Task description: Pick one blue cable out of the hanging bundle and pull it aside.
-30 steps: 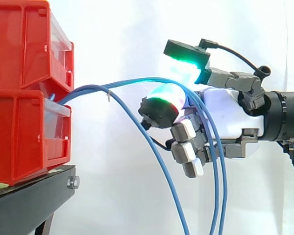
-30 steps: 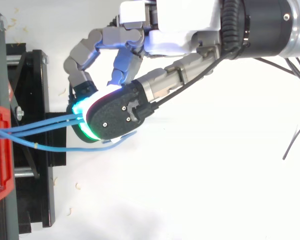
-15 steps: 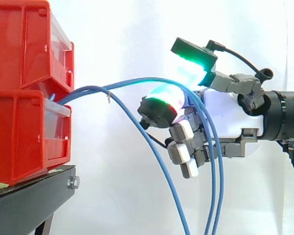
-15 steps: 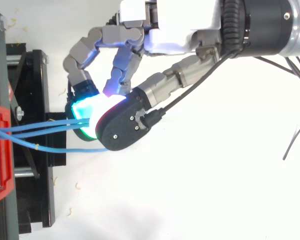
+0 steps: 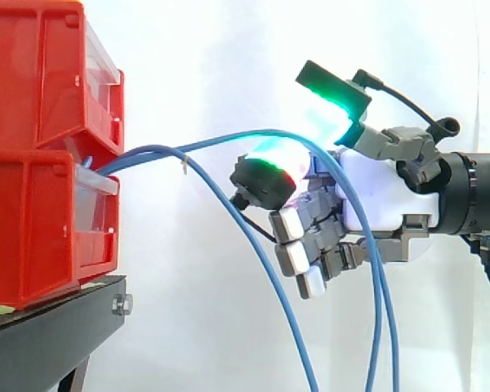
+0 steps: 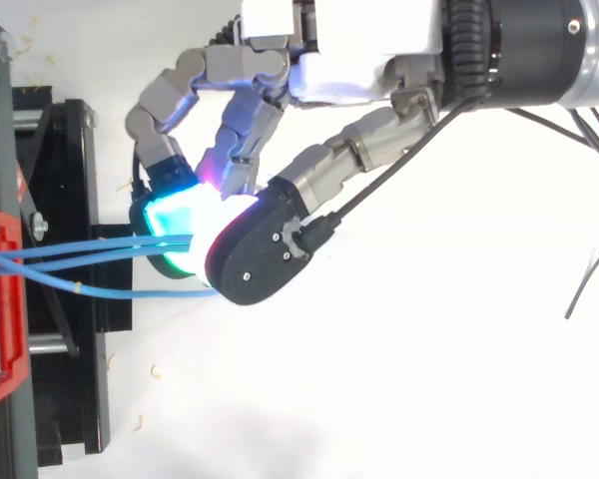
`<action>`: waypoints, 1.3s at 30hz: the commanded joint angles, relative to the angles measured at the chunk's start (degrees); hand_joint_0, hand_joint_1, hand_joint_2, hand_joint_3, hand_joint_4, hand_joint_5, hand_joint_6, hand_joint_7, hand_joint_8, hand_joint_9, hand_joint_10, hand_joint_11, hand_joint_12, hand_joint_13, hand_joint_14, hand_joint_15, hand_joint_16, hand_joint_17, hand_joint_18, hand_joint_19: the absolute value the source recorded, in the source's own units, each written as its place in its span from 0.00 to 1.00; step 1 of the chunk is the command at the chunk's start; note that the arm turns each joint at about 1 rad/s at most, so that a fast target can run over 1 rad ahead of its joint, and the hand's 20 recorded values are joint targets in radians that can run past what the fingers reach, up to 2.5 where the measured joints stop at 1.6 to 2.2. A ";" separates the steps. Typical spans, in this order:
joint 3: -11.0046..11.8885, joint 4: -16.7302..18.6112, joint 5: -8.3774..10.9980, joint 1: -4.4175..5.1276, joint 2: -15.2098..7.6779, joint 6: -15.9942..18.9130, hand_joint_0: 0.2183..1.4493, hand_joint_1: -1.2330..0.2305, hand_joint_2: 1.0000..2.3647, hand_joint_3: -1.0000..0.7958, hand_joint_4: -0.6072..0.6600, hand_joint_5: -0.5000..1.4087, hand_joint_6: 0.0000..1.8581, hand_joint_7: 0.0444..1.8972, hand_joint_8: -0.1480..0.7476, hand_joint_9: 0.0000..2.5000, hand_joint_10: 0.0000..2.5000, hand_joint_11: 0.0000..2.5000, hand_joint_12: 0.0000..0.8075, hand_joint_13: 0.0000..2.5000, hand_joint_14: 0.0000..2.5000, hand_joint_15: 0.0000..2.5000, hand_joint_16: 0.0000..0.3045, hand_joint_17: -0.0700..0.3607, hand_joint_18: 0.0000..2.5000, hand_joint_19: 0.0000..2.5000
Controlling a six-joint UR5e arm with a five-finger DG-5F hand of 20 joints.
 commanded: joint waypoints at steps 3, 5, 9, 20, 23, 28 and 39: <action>0.03 0.00 -0.36 -0.13 0.02 0.00 0.36 0.23 0.00 0.28 0.47 0.18 0.48 0.65 0.50 0.37 0.01 0.21 0.40 0.37 0.01 0.21 0.15 0.40 0.36 0.18; 0.03 0.00 -0.36 -0.13 0.02 0.00 0.35 0.26 0.00 0.28 0.48 0.18 0.48 0.66 0.50 0.39 0.01 0.22 0.40 0.38 0.01 0.21 0.15 0.40 0.36 0.20; -0.05 -0.09 -0.27 -0.13 -0.07 -0.26 0.31 0.33 0.00 0.28 0.43 0.19 0.48 0.65 0.49 0.40 0.01 0.21 0.41 0.39 0.01 0.22 0.15 0.40 0.37 0.21; -0.05 -0.88 -0.09 0.48 -0.07 -1.84 0.26 0.44 0.01 0.43 0.47 0.20 0.46 0.62 0.50 0.41 0.01 0.20 0.44 0.39 0.01 0.23 0.16 0.42 0.37 0.23; 0.03 -0.97 -0.01 0.48 0.02 -1.67 0.27 0.36 0.02 0.47 0.52 0.18 0.47 0.62 0.51 0.39 0.01 0.21 0.45 0.39 0.01 0.23 0.16 0.42 0.37 0.22; 0.03 -0.97 -0.27 0.48 0.02 -1.58 0.40 0.24 0.01 0.40 0.49 0.16 0.49 0.65 0.50 0.36 0.01 0.21 0.42 0.38 0.01 0.22 0.16 0.42 0.36 0.19; 0.03 -0.97 -0.27 0.48 0.02 -1.67 0.33 0.24 0.00 0.28 0.35 0.20 0.49 0.66 0.43 0.43 0.01 0.20 0.38 0.41 0.01 0.22 0.14 0.38 0.37 0.20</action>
